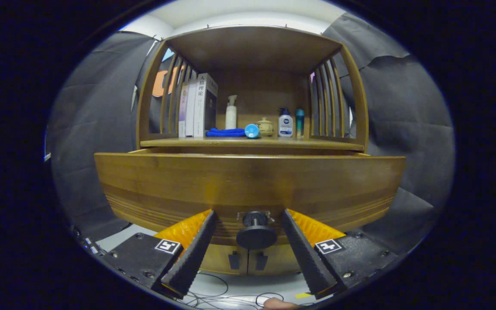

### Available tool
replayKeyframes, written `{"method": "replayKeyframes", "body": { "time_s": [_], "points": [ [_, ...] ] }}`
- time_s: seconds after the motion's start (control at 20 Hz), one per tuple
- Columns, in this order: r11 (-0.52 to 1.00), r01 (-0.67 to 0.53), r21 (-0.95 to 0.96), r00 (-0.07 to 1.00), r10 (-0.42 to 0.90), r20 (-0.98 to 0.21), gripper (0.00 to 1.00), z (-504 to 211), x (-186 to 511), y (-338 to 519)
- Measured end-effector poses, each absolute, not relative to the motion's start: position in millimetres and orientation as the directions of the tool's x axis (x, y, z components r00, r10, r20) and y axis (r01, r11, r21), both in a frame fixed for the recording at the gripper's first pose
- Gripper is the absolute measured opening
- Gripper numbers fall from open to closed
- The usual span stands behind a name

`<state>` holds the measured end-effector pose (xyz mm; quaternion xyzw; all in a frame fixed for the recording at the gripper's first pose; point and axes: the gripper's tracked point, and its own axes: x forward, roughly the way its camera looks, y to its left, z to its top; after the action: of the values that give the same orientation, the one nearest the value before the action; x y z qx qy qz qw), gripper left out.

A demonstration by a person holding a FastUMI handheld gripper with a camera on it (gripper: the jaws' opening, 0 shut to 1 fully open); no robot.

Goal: Pull open the drawer, take out the items inside it, and place them on the countertop above the cabinet.

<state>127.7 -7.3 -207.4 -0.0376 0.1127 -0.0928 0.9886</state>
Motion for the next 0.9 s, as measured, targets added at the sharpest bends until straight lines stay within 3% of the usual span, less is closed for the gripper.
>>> {"method": "replayKeyframes", "body": {
  "time_s": [0.9],
  "points": [
    [0.972,0.193,-0.132,0.943,-0.221,-0.249,0.99,-209,216,-21]
  ]
}}
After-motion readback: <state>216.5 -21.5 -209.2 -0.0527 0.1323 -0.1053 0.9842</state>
